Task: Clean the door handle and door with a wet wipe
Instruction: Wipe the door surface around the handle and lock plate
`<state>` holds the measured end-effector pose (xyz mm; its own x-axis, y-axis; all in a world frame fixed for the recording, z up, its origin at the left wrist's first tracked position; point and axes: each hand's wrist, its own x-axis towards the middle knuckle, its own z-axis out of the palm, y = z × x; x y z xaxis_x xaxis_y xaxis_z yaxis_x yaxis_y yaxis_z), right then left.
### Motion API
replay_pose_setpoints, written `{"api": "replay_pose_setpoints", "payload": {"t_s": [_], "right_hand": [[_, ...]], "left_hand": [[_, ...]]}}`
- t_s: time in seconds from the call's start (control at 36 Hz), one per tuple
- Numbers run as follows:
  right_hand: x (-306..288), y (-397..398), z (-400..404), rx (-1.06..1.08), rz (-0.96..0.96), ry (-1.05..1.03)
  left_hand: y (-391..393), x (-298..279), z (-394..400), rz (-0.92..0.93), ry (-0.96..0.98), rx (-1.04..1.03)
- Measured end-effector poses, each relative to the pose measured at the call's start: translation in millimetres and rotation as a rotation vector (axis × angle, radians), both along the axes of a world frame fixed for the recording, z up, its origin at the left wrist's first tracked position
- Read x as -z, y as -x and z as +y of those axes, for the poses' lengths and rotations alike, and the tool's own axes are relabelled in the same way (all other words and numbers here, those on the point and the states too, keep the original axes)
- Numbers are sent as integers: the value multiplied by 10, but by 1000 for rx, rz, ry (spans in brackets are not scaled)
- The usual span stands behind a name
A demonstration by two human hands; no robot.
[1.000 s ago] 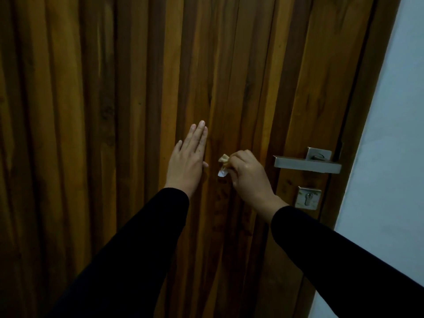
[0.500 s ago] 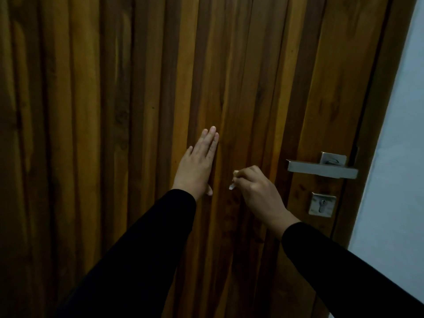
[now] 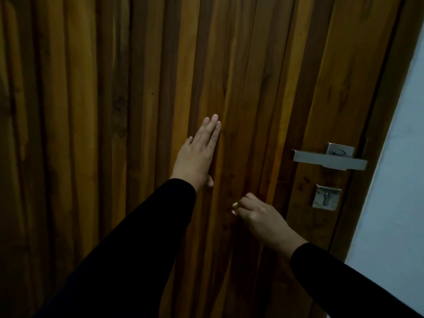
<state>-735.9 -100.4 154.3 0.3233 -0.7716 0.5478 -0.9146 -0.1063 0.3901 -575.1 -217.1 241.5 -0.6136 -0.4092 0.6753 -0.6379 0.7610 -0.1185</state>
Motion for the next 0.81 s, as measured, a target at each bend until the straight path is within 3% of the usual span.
{"api": "replay_pose_setpoints", "payload": {"t_s": [0.11, 0.31, 0.42, 0.58, 0.81], "right_hand": [[-75, 39, 82, 14, 18, -34], [-651, -181, 27, -22, -210, 283], [-795, -227, -125, 54, -197, 365], [-602, -176, -254, 98, -131, 391], [-192, -160, -225, 41, -79, 278]], "left_hand": [[11, 11, 6, 21, 1, 10], [15, 14, 19, 39, -7, 14], [24, 19, 9, 40, 15, 9], [20, 36, -23, 49, 28, 19], [26, 51, -25, 51, 16, 18]]}}
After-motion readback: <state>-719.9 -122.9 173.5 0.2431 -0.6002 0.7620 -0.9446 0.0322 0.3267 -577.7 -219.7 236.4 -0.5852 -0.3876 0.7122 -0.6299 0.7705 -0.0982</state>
